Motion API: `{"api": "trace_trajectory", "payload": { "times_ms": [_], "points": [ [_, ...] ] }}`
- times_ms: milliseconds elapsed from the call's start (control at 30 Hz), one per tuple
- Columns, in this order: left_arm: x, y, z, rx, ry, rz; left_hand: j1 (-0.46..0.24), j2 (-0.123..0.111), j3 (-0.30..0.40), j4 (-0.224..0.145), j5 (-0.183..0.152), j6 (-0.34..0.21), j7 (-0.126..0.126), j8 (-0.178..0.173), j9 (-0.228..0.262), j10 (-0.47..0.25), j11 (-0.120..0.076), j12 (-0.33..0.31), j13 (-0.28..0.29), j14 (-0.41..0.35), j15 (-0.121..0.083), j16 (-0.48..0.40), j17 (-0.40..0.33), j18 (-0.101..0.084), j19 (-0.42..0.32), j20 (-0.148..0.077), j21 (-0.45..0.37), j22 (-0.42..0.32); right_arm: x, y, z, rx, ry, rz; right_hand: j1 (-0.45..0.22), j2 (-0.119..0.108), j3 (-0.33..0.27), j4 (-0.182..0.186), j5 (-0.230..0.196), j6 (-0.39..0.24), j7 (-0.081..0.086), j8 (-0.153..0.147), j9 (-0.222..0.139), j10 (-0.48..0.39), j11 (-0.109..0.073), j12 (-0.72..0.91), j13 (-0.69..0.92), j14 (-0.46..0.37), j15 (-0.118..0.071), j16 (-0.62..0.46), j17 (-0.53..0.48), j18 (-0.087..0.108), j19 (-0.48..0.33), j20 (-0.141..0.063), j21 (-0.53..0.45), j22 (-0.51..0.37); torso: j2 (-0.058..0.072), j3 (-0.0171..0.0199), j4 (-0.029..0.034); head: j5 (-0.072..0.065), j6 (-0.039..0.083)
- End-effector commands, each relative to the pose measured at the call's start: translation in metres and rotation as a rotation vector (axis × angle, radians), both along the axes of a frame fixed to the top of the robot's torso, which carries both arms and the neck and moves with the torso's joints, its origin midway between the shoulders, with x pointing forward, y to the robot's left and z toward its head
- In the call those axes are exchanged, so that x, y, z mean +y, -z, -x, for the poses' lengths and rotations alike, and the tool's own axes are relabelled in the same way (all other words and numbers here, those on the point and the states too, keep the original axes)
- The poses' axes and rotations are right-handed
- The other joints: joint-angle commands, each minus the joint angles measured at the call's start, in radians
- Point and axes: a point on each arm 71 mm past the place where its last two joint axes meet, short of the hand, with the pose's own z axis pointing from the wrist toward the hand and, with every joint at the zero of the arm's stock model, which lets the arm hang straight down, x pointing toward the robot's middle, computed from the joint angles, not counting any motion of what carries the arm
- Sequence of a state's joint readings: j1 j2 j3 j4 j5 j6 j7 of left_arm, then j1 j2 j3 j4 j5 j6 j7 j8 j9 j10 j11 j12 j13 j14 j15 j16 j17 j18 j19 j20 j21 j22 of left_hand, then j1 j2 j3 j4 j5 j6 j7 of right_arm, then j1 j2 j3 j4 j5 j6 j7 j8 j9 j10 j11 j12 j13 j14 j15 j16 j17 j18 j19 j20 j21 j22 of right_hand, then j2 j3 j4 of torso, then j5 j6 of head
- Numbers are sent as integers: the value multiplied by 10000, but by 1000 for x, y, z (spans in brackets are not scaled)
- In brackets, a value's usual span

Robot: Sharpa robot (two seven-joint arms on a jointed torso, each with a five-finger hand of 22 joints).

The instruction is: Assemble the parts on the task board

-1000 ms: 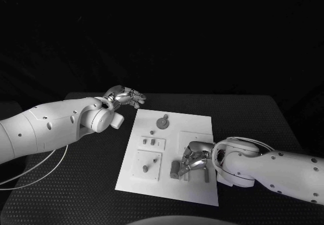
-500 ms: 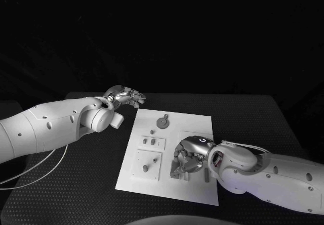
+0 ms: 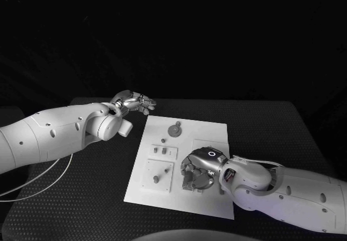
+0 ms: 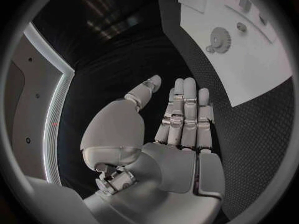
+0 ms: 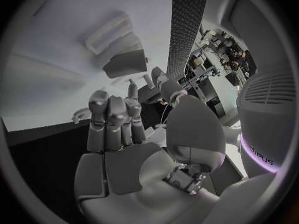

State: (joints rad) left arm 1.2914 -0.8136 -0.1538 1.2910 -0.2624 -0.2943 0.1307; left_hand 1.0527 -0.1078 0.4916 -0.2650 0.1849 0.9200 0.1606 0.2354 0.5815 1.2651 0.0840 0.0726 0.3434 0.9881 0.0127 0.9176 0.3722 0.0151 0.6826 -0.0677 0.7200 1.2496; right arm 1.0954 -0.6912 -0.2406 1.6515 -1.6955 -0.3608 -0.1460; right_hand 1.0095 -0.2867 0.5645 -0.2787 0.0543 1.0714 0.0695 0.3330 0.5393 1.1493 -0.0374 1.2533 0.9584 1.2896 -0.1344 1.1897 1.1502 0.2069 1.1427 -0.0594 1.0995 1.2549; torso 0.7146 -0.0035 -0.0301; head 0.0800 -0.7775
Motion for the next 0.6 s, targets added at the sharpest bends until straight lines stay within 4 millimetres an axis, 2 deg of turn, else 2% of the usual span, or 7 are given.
{"api": "trace_trajectory", "payload": {
  "times_ms": [33,167,267,600],
  "points": [
    [-2,-1,0,2,167,52,-10,-23,-20,14,26,-91,-10,63,-16,-70,16,22,15,34,6,-40,14,-138,45,-175,-41,17,4,1,4,-726,-760,54,277,31,66,-81,-56,60,48,-38,-2,-37,23,-44,13,-82,-20,-57,-16,549,-78,-10,-43,-13,1,0,-3,4,-8],
    [-2,0,0,20,171,50,-11,-22,-21,16,26,-92,-9,63,-16,-72,17,21,15,33,6,-42,15,-139,45,-175,-42,18,3,3,4,-875,-806,106,1012,60,425,-88,-56,95,55,-46,-3,-39,33,-67,18,-116,-1,-86,-29,548,-135,10,-57,-28,-3,-4,6,6,-12],
    [-2,0,0,27,177,50,-12,-21,-21,17,25,-93,-9,63,-16,-73,17,21,15,32,7,-43,17,-139,44,-175,-43,20,2,4,3,-911,-807,160,1323,44,648,-73,-57,135,56,-44,-1,-32,37,-78,22,-124,8,-95,-35,549,-158,45,-59,-38,-3,-5,0,11,-20],
    [-2,0,0,34,173,46,-14,-17,-21,21,25,-95,-8,64,-17,-75,18,20,15,30,8,-49,20,-139,44,-174,-45,24,-1,6,1,-686,-705,159,1538,110,1140,97,-58,440,-25,78,77,95,-29,-65,39,-67,-6,-75,-45,549,-106,148,8,-57,-3,-5,0,28,-40]
  ]
}}
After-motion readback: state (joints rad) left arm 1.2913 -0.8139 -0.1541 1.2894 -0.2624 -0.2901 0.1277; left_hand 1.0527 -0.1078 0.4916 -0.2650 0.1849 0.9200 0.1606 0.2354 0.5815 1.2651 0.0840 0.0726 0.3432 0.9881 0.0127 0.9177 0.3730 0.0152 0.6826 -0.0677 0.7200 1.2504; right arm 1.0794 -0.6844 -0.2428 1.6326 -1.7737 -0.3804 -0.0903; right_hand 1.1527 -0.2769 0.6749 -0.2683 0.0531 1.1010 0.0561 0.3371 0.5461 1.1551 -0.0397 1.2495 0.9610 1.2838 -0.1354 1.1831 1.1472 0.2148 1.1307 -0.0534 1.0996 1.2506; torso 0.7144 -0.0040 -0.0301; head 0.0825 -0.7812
